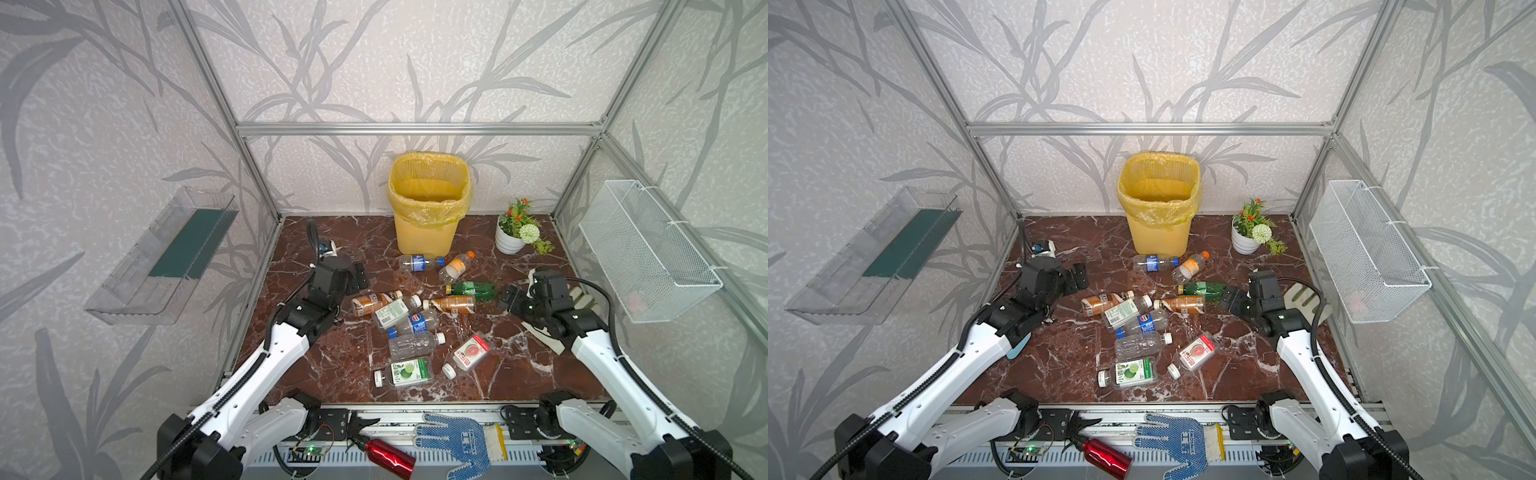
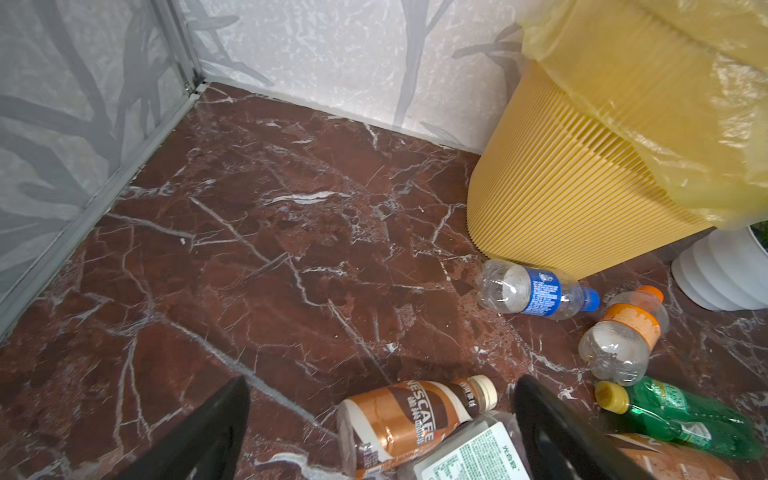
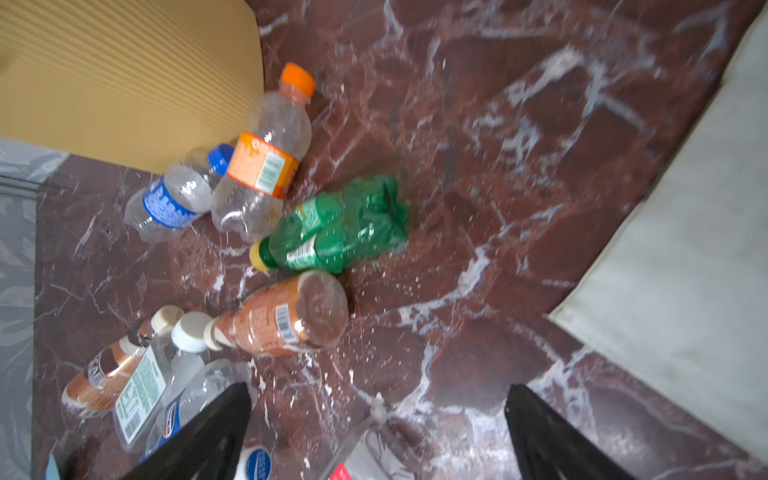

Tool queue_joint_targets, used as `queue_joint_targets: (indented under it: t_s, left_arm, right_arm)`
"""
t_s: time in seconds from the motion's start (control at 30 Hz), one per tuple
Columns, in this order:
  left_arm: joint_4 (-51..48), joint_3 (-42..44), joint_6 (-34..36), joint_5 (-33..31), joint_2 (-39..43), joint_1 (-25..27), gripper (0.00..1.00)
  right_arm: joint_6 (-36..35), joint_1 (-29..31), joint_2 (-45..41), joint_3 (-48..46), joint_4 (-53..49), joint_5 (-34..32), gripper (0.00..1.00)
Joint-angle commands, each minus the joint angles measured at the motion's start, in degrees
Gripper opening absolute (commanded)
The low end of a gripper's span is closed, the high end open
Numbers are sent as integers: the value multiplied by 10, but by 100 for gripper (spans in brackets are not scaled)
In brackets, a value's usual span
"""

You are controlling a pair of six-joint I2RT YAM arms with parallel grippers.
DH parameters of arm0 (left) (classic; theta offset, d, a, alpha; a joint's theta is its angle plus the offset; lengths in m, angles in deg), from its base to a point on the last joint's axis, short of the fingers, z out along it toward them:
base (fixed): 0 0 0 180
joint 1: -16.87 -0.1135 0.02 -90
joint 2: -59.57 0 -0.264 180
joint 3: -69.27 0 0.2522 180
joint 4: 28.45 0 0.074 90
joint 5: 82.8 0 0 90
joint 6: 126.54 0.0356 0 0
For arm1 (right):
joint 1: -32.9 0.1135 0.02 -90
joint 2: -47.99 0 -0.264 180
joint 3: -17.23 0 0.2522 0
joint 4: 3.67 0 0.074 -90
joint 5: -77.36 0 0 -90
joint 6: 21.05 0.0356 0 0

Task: Throw the plastic bottles in the bin
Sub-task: 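Grasp the guava-juice bottle with the right gripper while the left gripper lowers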

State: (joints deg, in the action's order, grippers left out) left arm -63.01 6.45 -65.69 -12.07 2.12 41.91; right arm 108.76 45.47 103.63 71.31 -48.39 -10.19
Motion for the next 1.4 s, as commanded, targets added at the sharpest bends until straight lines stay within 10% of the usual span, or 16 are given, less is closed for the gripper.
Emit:
queue_joint_targets:
  t_s: [0.0,0.53,0.9,1.37]
  left_arm:
    - [-33,27,-11,-16,21,-3,99]
    - [-13,124,-20,18,101,-3,99]
    - [-24,158,-27,20,139,-3,99]
    - [-26,154,-27,23,114,-5,99]
  right_arm:
    - [127,44,-9,-23,-74,-37,98]
    - [514,369,95,11,-154,-191,99]
    - [557,395,235,55,-140,-171,99]
    - [472,352,250,40,-105,-194,67]
